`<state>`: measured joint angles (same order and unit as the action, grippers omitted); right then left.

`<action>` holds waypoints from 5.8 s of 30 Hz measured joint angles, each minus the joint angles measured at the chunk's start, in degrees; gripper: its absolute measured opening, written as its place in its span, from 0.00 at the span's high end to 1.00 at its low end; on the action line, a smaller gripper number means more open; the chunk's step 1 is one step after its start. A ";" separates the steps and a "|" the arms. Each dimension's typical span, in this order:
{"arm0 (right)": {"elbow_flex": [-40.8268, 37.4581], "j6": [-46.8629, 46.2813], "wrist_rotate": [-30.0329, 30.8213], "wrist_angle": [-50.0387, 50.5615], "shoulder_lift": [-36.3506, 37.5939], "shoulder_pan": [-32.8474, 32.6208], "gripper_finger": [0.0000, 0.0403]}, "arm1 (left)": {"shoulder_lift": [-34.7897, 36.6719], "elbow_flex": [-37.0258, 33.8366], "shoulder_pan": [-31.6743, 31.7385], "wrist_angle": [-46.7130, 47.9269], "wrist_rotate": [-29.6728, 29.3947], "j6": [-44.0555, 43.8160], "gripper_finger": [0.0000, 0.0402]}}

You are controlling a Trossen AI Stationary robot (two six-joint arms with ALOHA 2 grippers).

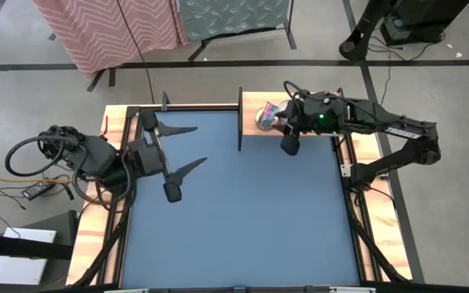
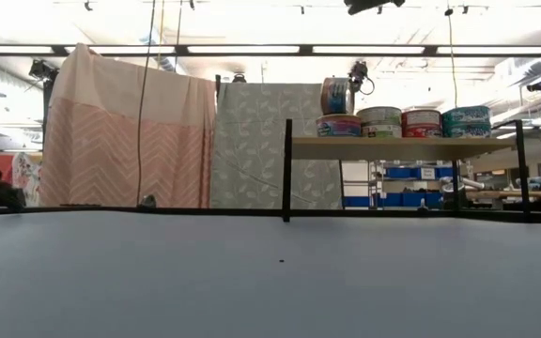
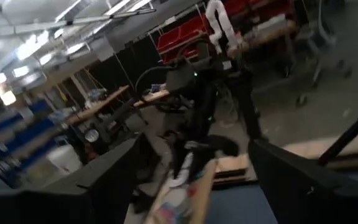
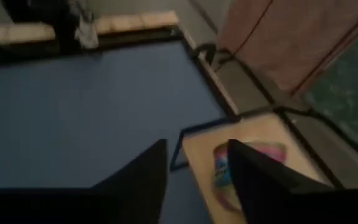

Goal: Stack canned seafood by type on shelf
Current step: Stack the blue-pink tuna can on top of the blue-pink tuna can on the shelf

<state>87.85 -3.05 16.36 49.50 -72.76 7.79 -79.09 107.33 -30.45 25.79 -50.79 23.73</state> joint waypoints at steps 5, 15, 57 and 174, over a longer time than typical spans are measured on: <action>-0.04 0.14 -0.11 4.62 -0.20 1.34 0.39 | 0.00 0.02 3.77 8.63 -3.75 7.36 0.22; 10.73 2.77 2.02 5.43 0.81 5.18 0.24 | -3.16 0.02 19.34 26.15 -0.27 23.77 0.22; 42.59 30.54 -19.83 40.37 -27.34 11.37 0.40 | 1.60 4.46 34.65 31.27 21.99 9.63 0.22; 47.15 26.82 -1.49 22.80 8.46 14.80 0.46 | -29.33 -20.20 48.03 -33.67 42.25 -36.93 0.47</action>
<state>135.00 23.77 14.87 72.30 -64.30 22.59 -108.42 87.13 17.58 -7.88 -8.54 -13.20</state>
